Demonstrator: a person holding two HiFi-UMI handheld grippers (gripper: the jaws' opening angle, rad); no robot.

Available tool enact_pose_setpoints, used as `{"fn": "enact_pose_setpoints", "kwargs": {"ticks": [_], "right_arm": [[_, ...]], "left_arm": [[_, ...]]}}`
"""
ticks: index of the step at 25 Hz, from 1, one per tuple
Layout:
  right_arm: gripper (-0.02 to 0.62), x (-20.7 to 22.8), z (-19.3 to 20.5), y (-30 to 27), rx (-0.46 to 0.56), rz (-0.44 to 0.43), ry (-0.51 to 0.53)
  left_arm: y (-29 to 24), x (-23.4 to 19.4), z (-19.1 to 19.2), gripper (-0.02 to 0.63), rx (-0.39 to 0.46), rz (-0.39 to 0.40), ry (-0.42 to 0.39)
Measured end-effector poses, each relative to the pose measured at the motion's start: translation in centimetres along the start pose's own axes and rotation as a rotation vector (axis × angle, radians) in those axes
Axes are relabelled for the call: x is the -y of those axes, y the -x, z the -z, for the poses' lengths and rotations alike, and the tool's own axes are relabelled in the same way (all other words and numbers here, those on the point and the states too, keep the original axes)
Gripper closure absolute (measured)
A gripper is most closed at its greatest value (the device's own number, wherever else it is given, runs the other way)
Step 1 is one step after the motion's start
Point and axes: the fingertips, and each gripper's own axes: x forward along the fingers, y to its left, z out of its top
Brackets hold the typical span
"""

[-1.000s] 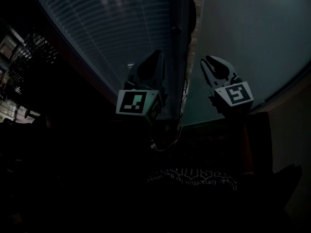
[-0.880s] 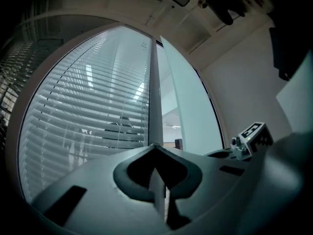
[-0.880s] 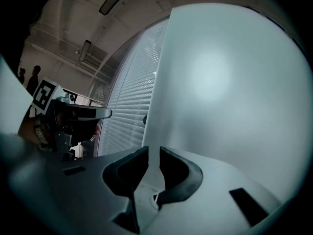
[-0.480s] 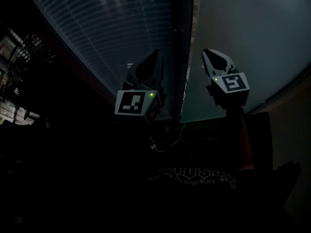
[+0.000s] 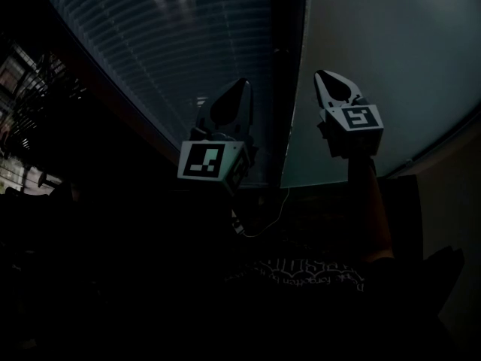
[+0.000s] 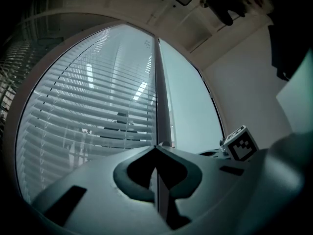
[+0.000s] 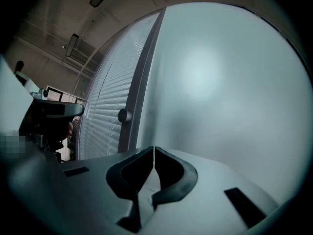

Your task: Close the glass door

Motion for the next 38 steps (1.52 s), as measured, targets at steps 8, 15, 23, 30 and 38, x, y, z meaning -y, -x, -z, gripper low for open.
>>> {"fn": "enact_pose_setpoints", "kwargs": {"ticks": [8,15,23,30,38], "right_arm": [[0.591,0.5,0.0,-1.2,0.005,0.028,-0.029],[0.591,1.0,-0.1,-2.1,0.010,0.047,-0.062],[0.591,1.5,-0.4,-2.4,0.022,0.060,-0.080],[0.591,1.7,-0.3,-2.8,0.025,0.069,-0.083],[0.591,1.6,-0.3,-2.8,0.026,0.077,-0.094]], "left_arm": [[-0.3,-0.4,0.2,0.604,-0.002,0.006,-0.001],[-0.4,-0.8,0.2,0.604,-0.003,0.002,-0.008],[0.0,-1.1,0.1,0.604,-0.007,-0.008,-0.019],[-0.2,-1.4,0.4,0.604,-0.009,-0.005,-0.019],[-0.4,-1.3,0.3,0.604,-0.010,0.004,-0.018]]}}
